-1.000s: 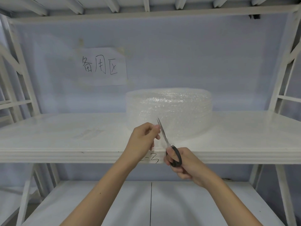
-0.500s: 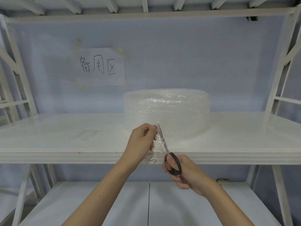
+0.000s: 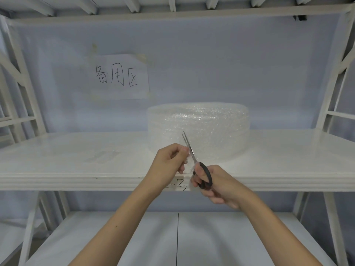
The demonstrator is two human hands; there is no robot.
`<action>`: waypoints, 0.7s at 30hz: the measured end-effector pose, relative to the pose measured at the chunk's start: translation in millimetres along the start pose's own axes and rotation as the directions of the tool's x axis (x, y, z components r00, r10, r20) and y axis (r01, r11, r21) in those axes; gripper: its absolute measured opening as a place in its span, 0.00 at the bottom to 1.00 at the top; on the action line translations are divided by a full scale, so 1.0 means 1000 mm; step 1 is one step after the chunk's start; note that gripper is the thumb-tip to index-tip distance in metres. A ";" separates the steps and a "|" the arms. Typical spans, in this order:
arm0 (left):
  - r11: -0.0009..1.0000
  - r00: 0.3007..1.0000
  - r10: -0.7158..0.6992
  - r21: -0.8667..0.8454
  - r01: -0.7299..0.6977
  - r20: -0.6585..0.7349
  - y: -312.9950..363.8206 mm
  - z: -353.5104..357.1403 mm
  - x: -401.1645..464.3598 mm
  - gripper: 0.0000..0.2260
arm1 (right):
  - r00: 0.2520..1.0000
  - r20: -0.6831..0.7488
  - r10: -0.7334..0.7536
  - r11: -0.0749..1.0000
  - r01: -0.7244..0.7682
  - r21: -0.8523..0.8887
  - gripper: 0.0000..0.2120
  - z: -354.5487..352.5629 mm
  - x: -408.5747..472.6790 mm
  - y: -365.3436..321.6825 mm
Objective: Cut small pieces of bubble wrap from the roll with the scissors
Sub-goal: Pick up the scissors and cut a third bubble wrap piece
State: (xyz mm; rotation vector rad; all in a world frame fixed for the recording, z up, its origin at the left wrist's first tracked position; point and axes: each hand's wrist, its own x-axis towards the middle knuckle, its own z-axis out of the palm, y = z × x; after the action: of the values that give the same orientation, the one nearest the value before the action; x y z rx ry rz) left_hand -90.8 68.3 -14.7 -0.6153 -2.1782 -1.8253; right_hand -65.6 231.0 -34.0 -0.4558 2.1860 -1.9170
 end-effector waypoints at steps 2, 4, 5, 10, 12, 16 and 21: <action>1.000 1.000 0.003 -0.009 -0.003 0.015 0.000 -0.003 0.000 0.11 | 1.000 -0.016 -0.006 1.000 0.005 -0.016 0.24 -0.001 0.001 0.000; 1.000 1.000 0.000 -0.006 0.000 0.027 -0.001 -0.004 0.001 0.11 | 1.000 -0.025 -0.017 1.000 0.016 -0.013 0.24 -0.002 0.002 0.000; 1.000 0.999 0.000 -0.001 0.000 0.040 -0.001 -0.004 0.000 0.11 | 0.999 -0.027 -0.025 1.000 0.025 -0.002 0.24 -0.002 0.003 0.000; 1.000 0.995 0.005 -0.027 -0.002 0.102 -0.003 -0.002 -0.003 0.13 | 0.998 -0.032 -0.048 0.999 0.048 0.018 0.25 0.001 0.005 -0.010; 0.999 0.994 0.005 -0.032 -0.002 0.106 -0.002 -0.003 -0.003 0.11 | 0.998 -0.035 -0.061 0.998 0.061 0.013 0.25 0.001 0.007 -0.013; 1.000 0.994 0.001 -0.012 0.000 0.112 -0.001 -0.003 -0.003 0.12 | 0.997 -0.036 -0.065 0.998 0.065 0.012 0.27 0.001 0.007 -0.016; 0.999 0.992 0.010 -0.031 -0.006 0.128 -0.001 -0.002 -0.005 0.12 | 0.994 -0.044 -0.100 0.995 0.100 -0.014 0.27 0.005 0.013 -0.019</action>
State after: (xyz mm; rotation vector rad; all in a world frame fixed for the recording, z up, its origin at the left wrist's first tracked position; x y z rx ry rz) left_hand -86.4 65.0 -17.0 -0.7667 -2.2268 -1.8667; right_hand -74.1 219.9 -15.3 -0.5390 2.2438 -1.9844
